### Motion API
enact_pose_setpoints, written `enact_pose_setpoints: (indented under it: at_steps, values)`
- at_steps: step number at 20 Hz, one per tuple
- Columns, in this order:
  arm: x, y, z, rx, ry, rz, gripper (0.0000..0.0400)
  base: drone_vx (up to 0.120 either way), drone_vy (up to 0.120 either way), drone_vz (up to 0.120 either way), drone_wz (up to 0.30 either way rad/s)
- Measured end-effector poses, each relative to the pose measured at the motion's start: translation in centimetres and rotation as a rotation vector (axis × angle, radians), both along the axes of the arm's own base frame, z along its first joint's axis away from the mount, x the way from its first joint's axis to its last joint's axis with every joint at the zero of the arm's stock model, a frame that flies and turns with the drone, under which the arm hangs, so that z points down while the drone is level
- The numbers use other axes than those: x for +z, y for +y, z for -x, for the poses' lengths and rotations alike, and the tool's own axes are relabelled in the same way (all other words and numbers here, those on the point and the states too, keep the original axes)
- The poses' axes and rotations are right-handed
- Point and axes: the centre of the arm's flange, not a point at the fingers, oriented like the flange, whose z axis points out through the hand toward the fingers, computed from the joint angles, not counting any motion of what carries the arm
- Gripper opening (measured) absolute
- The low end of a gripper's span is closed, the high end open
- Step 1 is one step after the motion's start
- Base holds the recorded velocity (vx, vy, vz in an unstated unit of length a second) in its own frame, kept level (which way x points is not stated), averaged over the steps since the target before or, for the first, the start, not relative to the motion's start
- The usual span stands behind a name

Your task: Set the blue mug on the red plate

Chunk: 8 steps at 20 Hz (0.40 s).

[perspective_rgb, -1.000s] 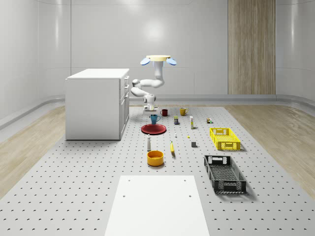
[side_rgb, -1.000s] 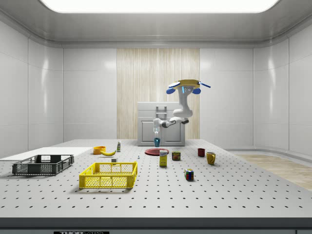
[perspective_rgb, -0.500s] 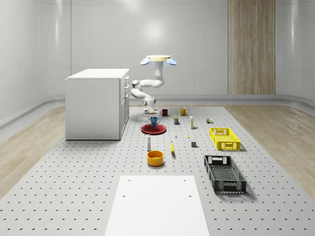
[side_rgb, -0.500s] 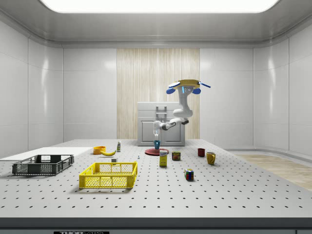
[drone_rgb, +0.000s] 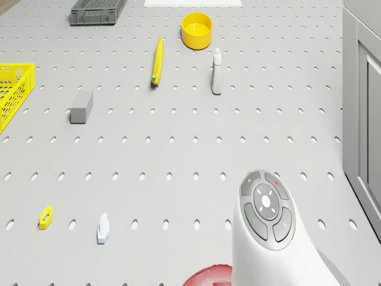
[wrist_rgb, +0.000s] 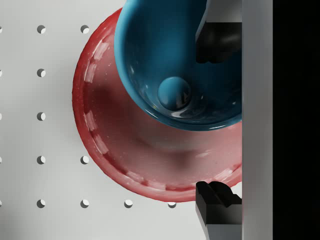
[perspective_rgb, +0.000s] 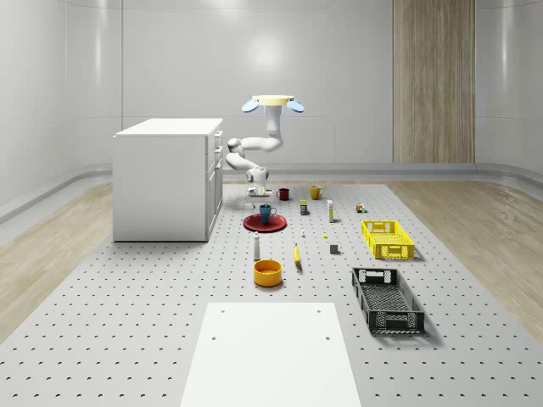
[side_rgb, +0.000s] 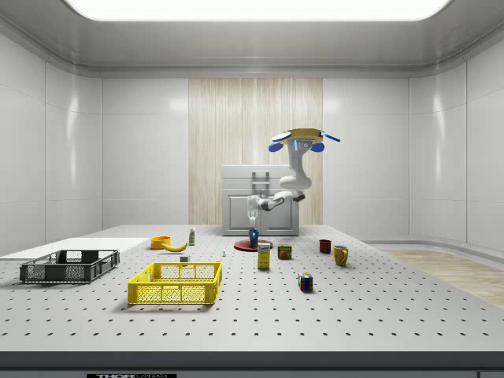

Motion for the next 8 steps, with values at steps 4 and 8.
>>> enact_pose_setpoints:
  at_steps: [4,8]
  values:
    - [-0.77,0.0,0.0,0.0,0.0,0.0,0.0386,0.0,0.0,0.0,0.0]
    - [-1.08,0.0,0.0,0.0,0.0,0.0,0.0394,0.0,0.0,0.0,0.0]
